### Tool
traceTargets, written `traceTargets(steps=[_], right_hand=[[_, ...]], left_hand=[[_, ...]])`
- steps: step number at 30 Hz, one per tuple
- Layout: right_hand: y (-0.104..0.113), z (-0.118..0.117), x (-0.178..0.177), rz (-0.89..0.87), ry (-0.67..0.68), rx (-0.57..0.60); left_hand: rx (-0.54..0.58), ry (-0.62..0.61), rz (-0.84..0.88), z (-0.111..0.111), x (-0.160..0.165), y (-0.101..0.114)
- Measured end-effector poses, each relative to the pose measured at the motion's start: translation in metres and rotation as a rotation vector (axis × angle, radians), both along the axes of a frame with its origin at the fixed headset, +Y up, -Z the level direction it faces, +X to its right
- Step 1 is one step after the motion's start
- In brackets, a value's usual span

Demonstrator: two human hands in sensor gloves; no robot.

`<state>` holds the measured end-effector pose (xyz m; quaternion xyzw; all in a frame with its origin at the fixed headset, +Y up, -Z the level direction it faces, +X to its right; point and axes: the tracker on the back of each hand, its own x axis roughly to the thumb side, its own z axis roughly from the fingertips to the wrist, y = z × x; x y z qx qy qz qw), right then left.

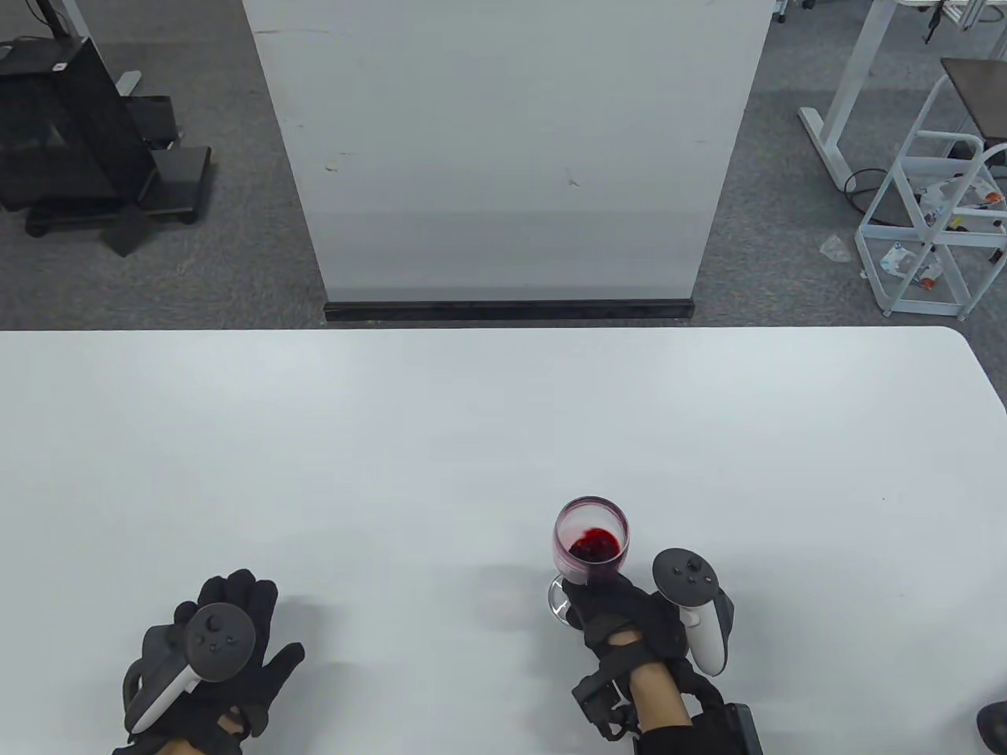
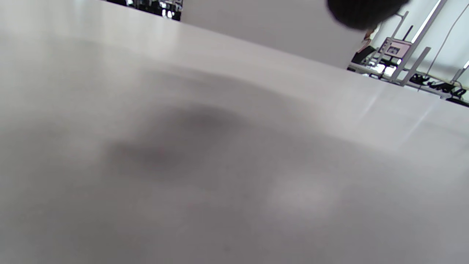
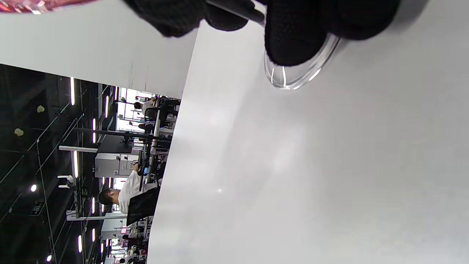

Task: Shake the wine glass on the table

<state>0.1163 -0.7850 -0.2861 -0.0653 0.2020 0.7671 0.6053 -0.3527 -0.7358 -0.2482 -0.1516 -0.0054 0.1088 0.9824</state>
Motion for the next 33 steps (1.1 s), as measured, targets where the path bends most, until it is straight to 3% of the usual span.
traceTargets(steps=[3,6,9,11,14,17,20,25,28,33], right_hand=[[0.0026,-0.0018,0.0049,0.026,0.065,-0.028],[-0.0005,-0.0002,0.0045,0.017,-0.026,0.01],[-0.0012,-0.0012,0.0012,-0.042,0.031,-0.012],[0.002,-0.0025,0.004,0.026,0.055,-0.008],[-0.0009,-0.0014,0.0041,0.009,-0.002,0.005],[-0.0012,-0.0018,0.0014,-0.03,0.027,-0.004],[0.0021,-0.003,0.0062,0.054,0.041,0.01],[-0.0023,-0.0021,0.0019,-0.033,0.021,-0.007],[0.0022,-0.0039,0.0055,0.059,0.038,0.01],[-0.0034,-0.0024,0.0032,-0.036,-0.001,-0.008]], left_hand=[[0.005,0.0,0.0,0.0003,-0.0001,0.0004],[0.005,0.002,0.004,0.0002,-0.0004,0.0006],[-0.002,-0.001,-0.002,0.0,0.0003,-0.0001],[0.003,0.0,-0.002,0.0003,0.0001,0.0004],[0.005,0.004,0.004,0.0002,-0.0006,0.001],[-0.004,0.0,-0.002,-0.0003,0.0002,-0.0003],[0.002,0.0,0.0,0.0003,0.0002,0.0005],[-0.003,0.001,-0.004,-0.0001,0.0003,-0.0001],[0.003,0.001,-0.002,0.0004,0.0004,0.0009],[-0.002,0.002,-0.002,-0.0001,0.0001,0.0003]])
